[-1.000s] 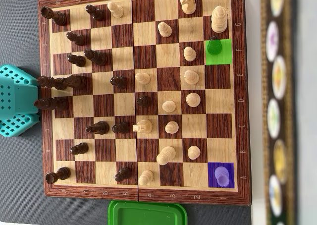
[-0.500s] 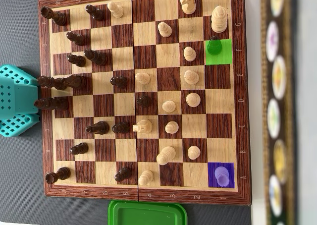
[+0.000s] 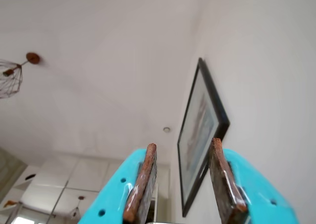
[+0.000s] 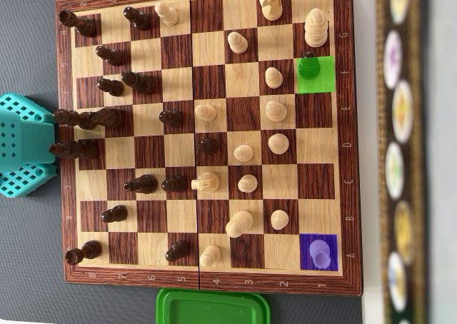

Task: Play chess

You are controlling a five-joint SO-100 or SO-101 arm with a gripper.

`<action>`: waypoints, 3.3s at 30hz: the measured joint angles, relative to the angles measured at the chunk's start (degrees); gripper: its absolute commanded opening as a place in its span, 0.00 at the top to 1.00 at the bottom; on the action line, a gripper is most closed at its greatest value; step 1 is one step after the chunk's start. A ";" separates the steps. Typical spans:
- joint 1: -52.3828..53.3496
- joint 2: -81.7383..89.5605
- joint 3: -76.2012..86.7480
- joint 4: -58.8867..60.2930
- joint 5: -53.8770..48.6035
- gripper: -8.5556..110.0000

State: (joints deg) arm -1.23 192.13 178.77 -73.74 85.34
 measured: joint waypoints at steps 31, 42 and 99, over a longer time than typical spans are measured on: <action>-5.36 0.00 -31.03 106.00 0.00 0.79; -5.80 0.00 -42.36 142.38 0.00 0.79; -11.95 -75.76 -71.02 138.08 3.52 0.79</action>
State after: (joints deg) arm -13.18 116.37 107.75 64.34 88.86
